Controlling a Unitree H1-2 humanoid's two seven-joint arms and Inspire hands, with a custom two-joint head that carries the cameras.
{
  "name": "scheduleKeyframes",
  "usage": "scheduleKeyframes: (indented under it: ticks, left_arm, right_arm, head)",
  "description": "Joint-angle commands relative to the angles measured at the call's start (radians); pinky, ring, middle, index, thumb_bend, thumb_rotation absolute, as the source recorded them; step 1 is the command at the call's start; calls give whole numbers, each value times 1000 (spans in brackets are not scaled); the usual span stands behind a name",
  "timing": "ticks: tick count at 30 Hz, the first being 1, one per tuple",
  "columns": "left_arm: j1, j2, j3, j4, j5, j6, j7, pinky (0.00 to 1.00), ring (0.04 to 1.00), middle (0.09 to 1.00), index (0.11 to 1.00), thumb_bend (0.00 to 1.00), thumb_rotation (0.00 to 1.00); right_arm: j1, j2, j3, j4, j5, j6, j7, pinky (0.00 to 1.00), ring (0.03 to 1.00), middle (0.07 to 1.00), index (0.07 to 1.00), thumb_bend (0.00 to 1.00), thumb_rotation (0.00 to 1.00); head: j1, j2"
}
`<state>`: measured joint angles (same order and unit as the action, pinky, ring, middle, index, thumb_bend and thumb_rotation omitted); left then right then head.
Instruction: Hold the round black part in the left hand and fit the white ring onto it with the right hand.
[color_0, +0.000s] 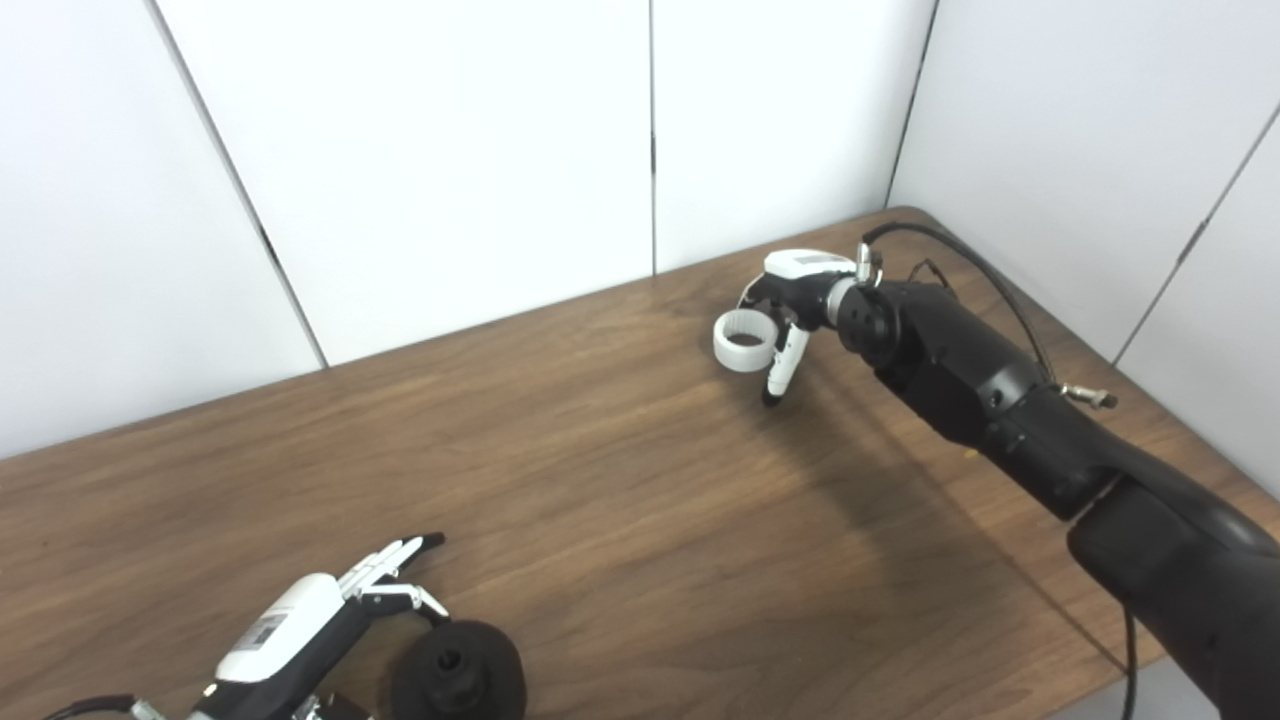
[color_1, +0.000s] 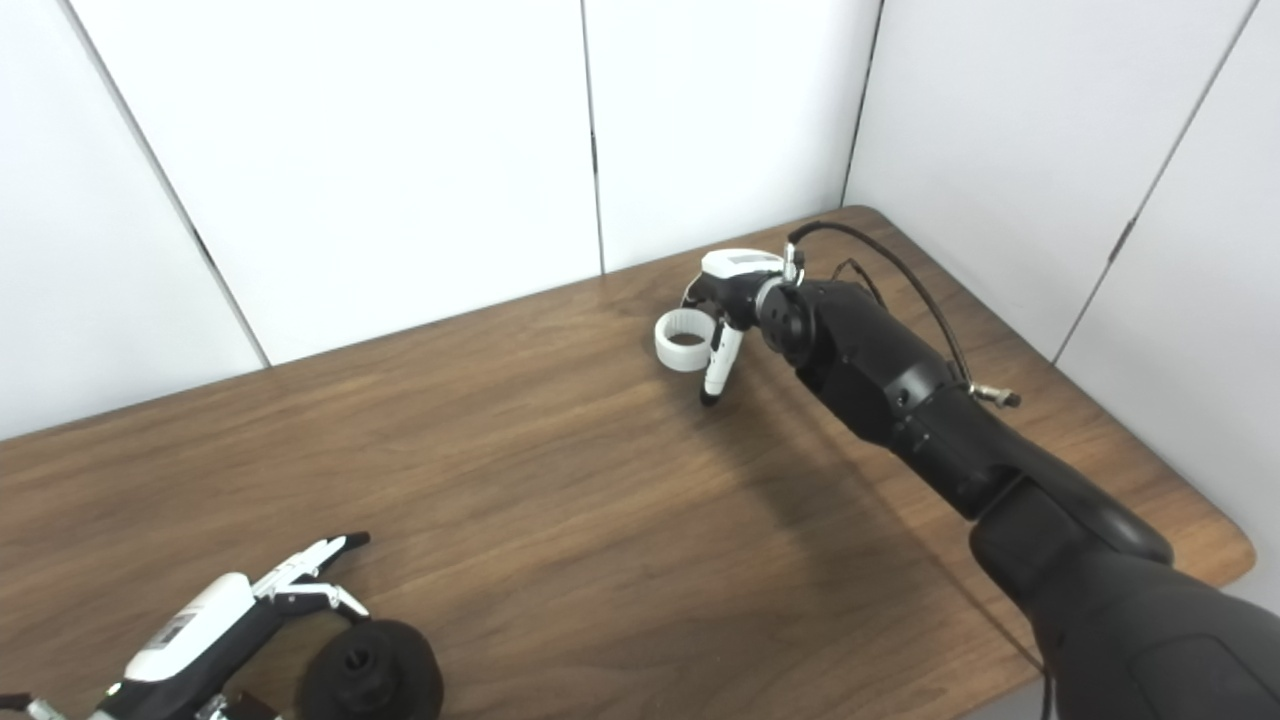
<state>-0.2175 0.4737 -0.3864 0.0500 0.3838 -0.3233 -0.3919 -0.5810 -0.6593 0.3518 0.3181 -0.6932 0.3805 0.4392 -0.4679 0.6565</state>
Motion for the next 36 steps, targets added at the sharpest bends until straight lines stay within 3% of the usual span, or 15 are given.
scheduleKeyframes:
  ticks: [1, 9, 20, 21, 23, 36]
  left_arm:
    - [29, 35, -13, 2, 17, 48, -59, 947, 1000, 993, 561, 1000, 189]
    - [33, 29, -13, -1, 20, 46, -54, 921, 1000, 996, 561, 1000, 198]
    - [37, 28, -12, -3, 17, 42, -51, 898, 1000, 991, 559, 1000, 194]
    - [37, 28, -12, -3, 18, 43, -51, 898, 1000, 991, 559, 1000, 190]
    - [35, 30, -14, -4, 22, 45, -55, 905, 1000, 995, 561, 1000, 196]
    - [31, 30, -13, -6, 19, 57, -60, 907, 1000, 990, 560, 1000, 185]
  right_arm:
    - [-29, -10, -20, -13, -3, -33, -40, 734, 860, 886, 725, 819, 187]
    - [-27, 7, -27, -11, 6, -39, -68, 727, 858, 877, 710, 808, 207]
    - [-28, 35, -35, -2, 9, -56, -105, 689, 814, 837, 619, 762, 177]
    - [-28, 37, -35, 0, 5, -58, -112, 687, 815, 836, 558, 644, 162]
    - [-28, 40, -34, 4, -1, -59, -124, 692, 809, 825, 504, 546, 144]
    - [-25, 30, -34, 15, -15, -96, -162, 725, 807, 792, 484, 519, 129]
  head:
    - [-1, 2]
    - [5, 7]
    - [11, 12]
    - [11, 12]
    - [11, 12]
    - [13, 17]
